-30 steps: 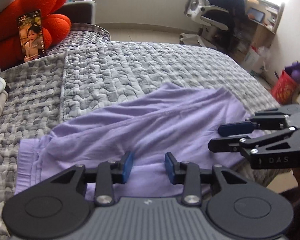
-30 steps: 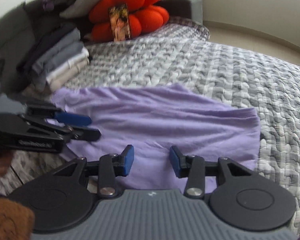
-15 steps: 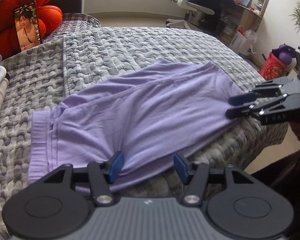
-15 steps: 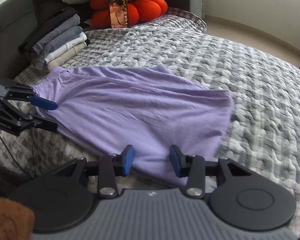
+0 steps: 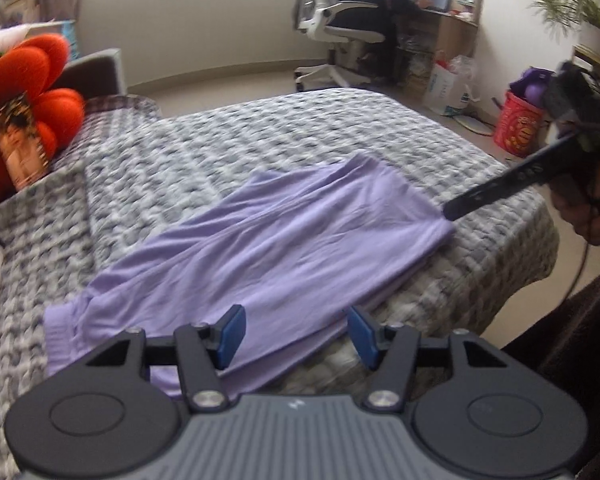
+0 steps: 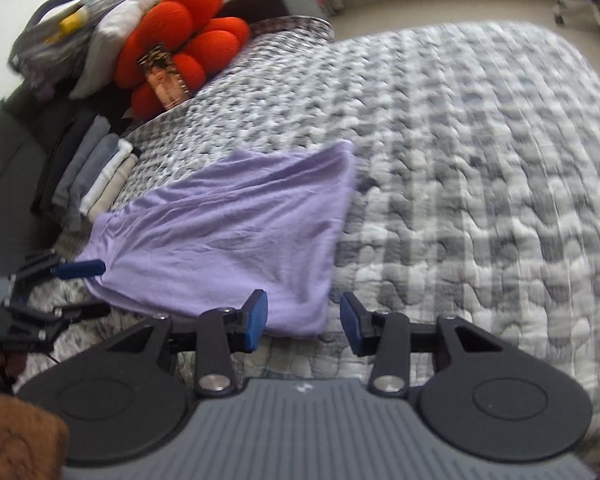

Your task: Fold clothes

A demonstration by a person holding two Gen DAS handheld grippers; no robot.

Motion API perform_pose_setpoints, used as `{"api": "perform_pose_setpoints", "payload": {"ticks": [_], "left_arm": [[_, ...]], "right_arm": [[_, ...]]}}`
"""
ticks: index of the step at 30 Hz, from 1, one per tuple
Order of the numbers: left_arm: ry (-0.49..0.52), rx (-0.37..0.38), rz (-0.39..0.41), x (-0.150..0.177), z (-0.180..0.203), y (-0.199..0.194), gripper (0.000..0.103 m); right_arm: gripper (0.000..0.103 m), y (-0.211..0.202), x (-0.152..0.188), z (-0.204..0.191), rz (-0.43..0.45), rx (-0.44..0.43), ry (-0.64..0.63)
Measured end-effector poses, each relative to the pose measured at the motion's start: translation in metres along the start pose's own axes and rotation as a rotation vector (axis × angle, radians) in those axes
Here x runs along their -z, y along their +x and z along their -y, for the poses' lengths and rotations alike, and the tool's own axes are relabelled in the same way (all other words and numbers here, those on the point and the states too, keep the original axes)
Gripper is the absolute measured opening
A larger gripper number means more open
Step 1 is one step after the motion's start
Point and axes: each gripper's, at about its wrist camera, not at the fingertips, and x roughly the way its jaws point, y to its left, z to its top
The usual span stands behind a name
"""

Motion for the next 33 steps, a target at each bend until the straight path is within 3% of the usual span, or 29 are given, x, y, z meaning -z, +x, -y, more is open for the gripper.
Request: {"api": "perform_pose_setpoints", "payload": {"ticks": [6,13,16,19,21,28,31,33], "left_arm": [[0.040,0.014,0.010,-0.013,0.025,0.013,0.058],[0.114,0.025,0.009,-0.026,0.061,0.033,0.058],[0.141,0.027,0.005,-0.030,0.078,0.045,0.058],[0.180,0.015,0.006,-0.030,0.098,0.058,0.058],[0.208,0.002,0.014,-0.031,0.111,0.066,0.058],[0.267,-0.082,0.088,-0.031,0.139,0.077,0.056],[0.261,-0.134,0.129,-0.033,0.143,0.079,0.049],[0.263,-0.177,0.147,-0.034,0.145,0.081,0.039]], "right_arm": [[0.044,0.006,-0.001,0.018,-0.047,-0.078,0.128],[0.042,0.006,0.002,0.027,-0.048,-0.142,0.182],[0.036,0.007,0.004,0.034,-0.044,-0.167,0.197],[0.022,0.007,0.005,0.043,-0.045,-0.183,0.236],[0.013,0.007,0.005,0.049,-0.048,-0.199,0.269],[0.011,-0.008,-0.004,0.058,-0.008,-0.318,0.351],[0.011,-0.013,-0.010,0.055,0.005,-0.338,0.348],[0.011,-0.013,-0.013,0.052,0.008,-0.345,0.346]]}}
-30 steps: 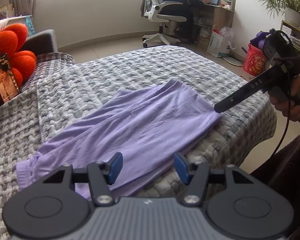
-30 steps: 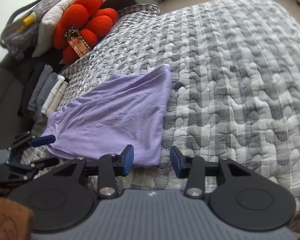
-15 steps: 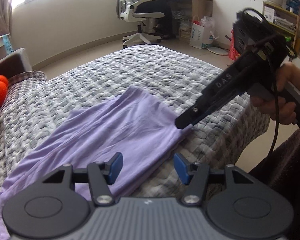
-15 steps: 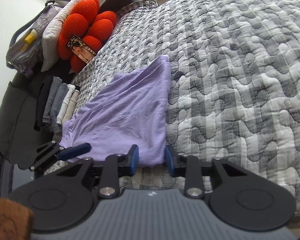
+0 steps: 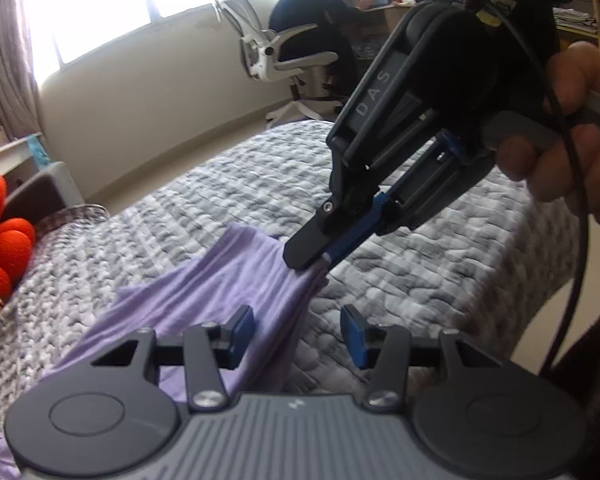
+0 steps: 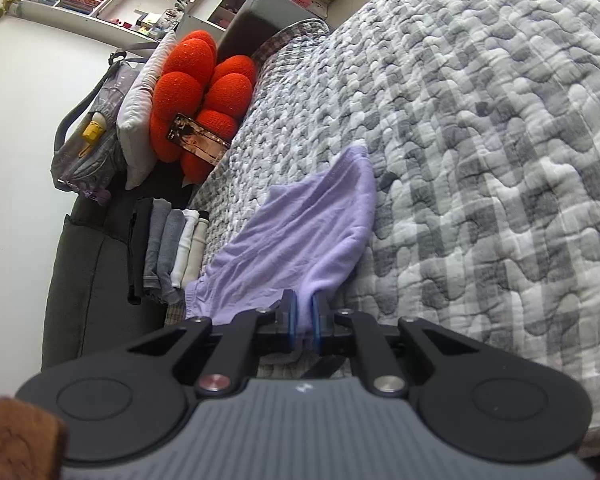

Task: Fold clothes
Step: 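Grasp the folded garment end with the right tool and lift it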

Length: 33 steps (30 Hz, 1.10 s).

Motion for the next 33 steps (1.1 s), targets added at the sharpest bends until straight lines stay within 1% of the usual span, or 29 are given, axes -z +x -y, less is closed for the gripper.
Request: {"api": "perform_pose_setpoints", "payload": {"ticks": [1,3,4,5,7,8,9,11,12,13,14,15,17,19,24,29,31,33], "left_arm": [[-0.001,-0.014,0.000,0.000,0.000,0.002,0.036],[-0.014,-0.034,-0.009,-0.001,0.000,0.005,0.021],[-0.027,-0.042,-0.016,-0.001,-0.002,0.006,0.017],[-0.040,-0.049,-0.022,-0.001,-0.003,0.008,0.010],[-0.070,-0.050,-0.031,-0.001,-0.007,0.010,0.007],[-0.083,-0.051,-0.037,-0.001,-0.007,0.011,0.006],[-0.096,-0.054,-0.043,-0.002,-0.008,0.013,0.006],[-0.110,-0.055,-0.050,0.000,-0.008,0.014,0.006],[-0.113,-0.054,-0.051,0.000,-0.007,0.015,0.006],[-0.114,-0.055,-0.049,0.000,-0.006,0.015,0.006],[-0.115,-0.056,-0.048,0.001,-0.005,0.015,0.006],[-0.120,-0.058,-0.046,0.000,-0.005,0.015,0.006],[-0.133,-0.061,-0.041,0.000,-0.006,0.014,0.006],[-0.147,-0.064,-0.037,0.000,-0.006,0.014,0.006],[-0.180,-0.067,-0.023,0.000,-0.008,0.011,0.006],[-0.207,-0.066,-0.003,0.001,-0.015,0.005,0.006],[-0.219,-0.065,0.004,0.002,-0.018,0.002,0.005],[-0.229,-0.057,0.006,0.003,-0.020,0.000,0.005]], "right_arm": [[0.011,0.001,-0.001,-0.002,-0.001,-0.002,0.000],[0.011,0.003,-0.002,-0.004,-0.004,-0.006,0.000],[0.011,0.005,-0.002,-0.005,-0.007,-0.004,-0.001],[0.011,0.006,-0.002,-0.006,-0.009,-0.001,-0.002],[0.011,0.009,-0.003,-0.006,-0.015,0.008,-0.006],[0.015,0.010,-0.003,-0.006,-0.018,0.013,-0.008],[0.018,0.010,-0.005,-0.004,-0.006,0.028,-0.007],[0.019,0.008,-0.008,-0.001,0.018,0.061,-0.009],[0.026,0.006,-0.010,0.002,0.031,0.076,-0.004],[0.035,0.005,-0.012,0.006,0.044,0.087,0.006],[0.051,0.005,-0.013,0.009,0.058,0.099,0.015],[0.052,0.005,-0.015,0.013,0.072,0.114,0.025],[0.052,0.008,-0.018,0.020,0.093,0.138,0.045],[0.052,0.012,-0.020,0.024,0.105,0.129,0.070],[0.038,0.028,-0.026,0.021,0.114,0.120,0.090],[0.033,0.049,-0.033,0.013,0.127,0.117,0.088],[0.030,0.053,-0.036,0.012,0.148,0.119,0.096],[0.023,0.056,-0.037,0.011,0.172,0.127,0.099]]}}
